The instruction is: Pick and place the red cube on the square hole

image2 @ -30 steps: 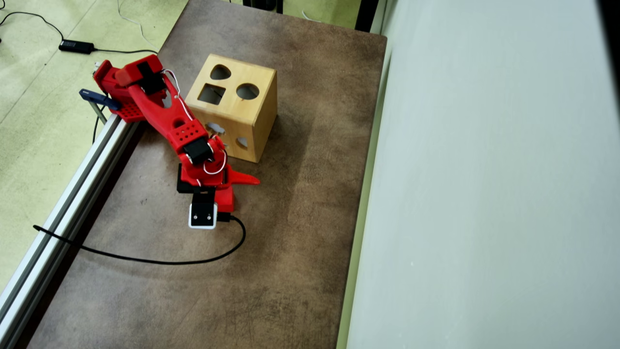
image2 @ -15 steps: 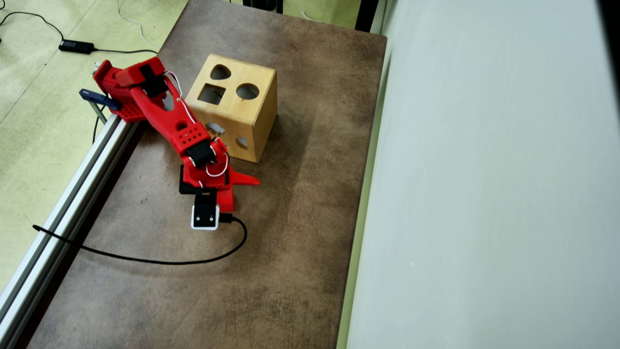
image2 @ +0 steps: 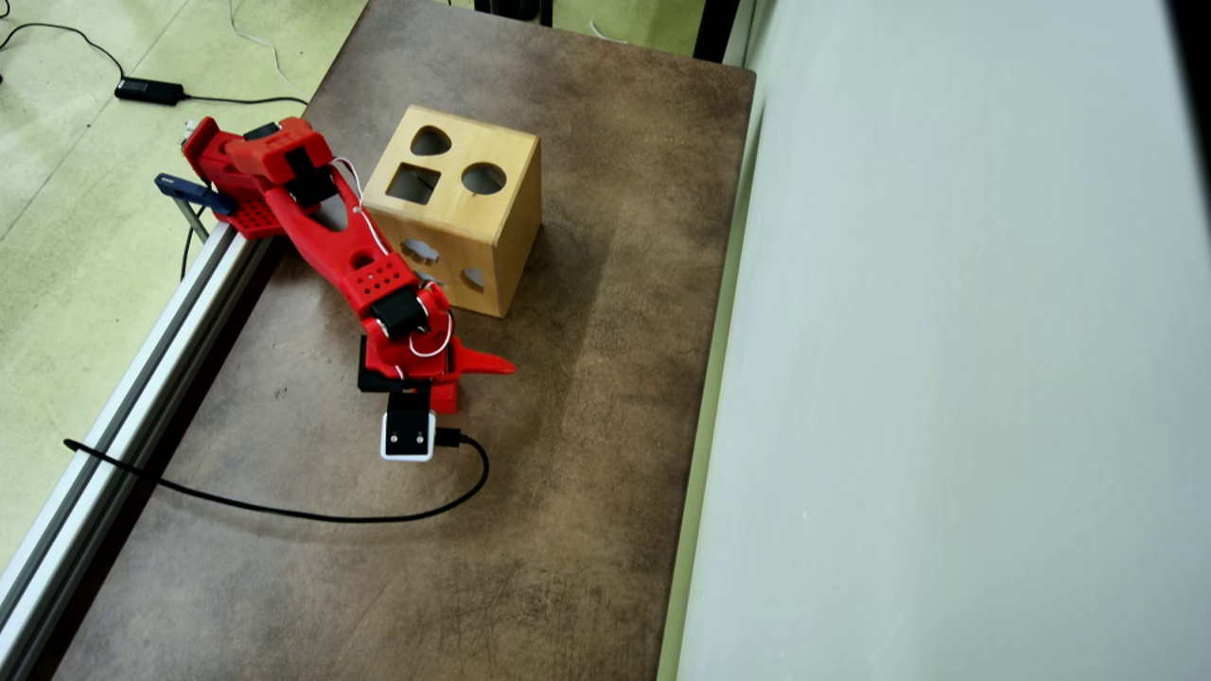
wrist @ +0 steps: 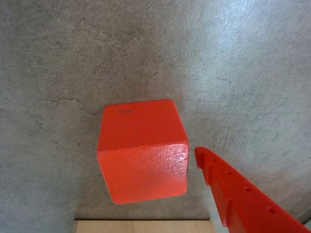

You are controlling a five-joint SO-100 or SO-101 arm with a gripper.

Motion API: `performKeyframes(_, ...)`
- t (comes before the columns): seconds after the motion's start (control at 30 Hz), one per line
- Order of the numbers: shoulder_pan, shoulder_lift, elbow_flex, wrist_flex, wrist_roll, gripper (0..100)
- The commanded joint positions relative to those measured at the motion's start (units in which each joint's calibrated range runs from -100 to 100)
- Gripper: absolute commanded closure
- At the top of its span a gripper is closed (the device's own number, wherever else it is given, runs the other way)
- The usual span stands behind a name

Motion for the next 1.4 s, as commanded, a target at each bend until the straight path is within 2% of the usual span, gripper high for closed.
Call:
performKeyframes(0.0,-0.7,-1.1,-2.6,-0.5,0.2,46)
performKeyframes(0.2,-0.7,-1.1,-2.7,-0.6,0.0,54)
performKeyframes(0.67,-0.2,-1.1,-2.7,-0.6,-0.1,63)
performKeyframes(1.37,0.1,-1.5,-2.7,-0.1,0.2,90)
